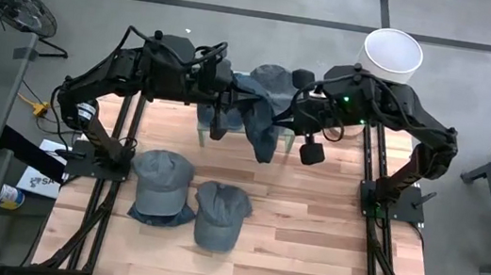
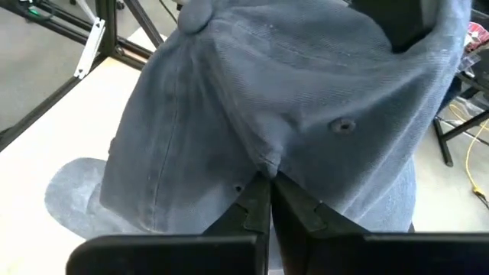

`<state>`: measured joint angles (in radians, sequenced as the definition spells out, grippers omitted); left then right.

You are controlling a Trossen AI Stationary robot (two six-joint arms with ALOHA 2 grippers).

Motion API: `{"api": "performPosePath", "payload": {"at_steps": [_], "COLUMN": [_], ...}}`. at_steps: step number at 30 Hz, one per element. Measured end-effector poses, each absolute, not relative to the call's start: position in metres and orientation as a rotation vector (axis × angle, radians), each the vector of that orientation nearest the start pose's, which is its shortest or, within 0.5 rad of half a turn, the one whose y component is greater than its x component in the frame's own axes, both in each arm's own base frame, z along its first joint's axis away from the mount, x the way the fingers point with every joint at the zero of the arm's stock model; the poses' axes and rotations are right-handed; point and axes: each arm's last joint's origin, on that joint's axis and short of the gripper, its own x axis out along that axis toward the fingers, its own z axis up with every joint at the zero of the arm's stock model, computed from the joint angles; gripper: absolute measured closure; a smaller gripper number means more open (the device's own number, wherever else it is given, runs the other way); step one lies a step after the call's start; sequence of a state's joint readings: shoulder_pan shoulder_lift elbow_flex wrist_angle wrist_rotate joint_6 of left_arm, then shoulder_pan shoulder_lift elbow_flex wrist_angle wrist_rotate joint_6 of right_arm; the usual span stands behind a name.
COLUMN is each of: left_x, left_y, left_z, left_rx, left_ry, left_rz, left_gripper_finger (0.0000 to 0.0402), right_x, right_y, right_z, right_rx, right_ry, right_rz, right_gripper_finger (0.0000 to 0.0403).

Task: Pick & Place hat
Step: Stack the right blue cap on the blue cap on the shelf

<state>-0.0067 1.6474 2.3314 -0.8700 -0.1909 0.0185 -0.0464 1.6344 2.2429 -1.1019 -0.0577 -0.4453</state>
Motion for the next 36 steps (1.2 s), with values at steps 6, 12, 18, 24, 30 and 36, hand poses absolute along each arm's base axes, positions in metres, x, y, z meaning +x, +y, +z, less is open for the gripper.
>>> {"api": "performPosePath", "payload": {"at_steps": [6, 12, 18, 24, 30, 36], "left_x": [0.287, 0.286, 0.286, 0.282, 0.275, 0.272], "left_y": [0.005, 0.006, 0.007, 0.008, 0.008, 0.009], "left_z": [0.55, 0.55, 0.552, 0.558, 0.564, 0.565], "left_rx": [0.051, 0.073, 0.076, 0.071, 0.072, 0.037], "left_ry": [0.189, 0.191, 0.175, 0.132, 0.097, 0.088], "left_rz": [0.228, 0.251, 0.306, 0.335, 0.343, 0.364], "left_gripper_finger": [0.0376, 0.0301, 0.0227, 0.0194, 0.0175, 0.0165], "right_x": [0.288, 0.287, 0.285, 0.285, 0.285, 0.284], "right_y": [-0.007, -0.002, -0.004, -0.004, -0.005, -0.008], "right_z": [0.51, 0.509, 0.51, 0.509, 0.508, 0.511], "right_rx": [-0.427, -0.421, -0.398, -0.391, -0.384, -0.367], "right_ry": [0.491, 0.514, 0.528, 0.537, 0.546, 0.546], "right_rz": [0.097, 0.078, -0.002, -0.012, -0.033, -0.247], "right_gripper_finger": [0.0402, 0.0402, 0.0402, 0.0403, 0.0403, 0.0403]}}
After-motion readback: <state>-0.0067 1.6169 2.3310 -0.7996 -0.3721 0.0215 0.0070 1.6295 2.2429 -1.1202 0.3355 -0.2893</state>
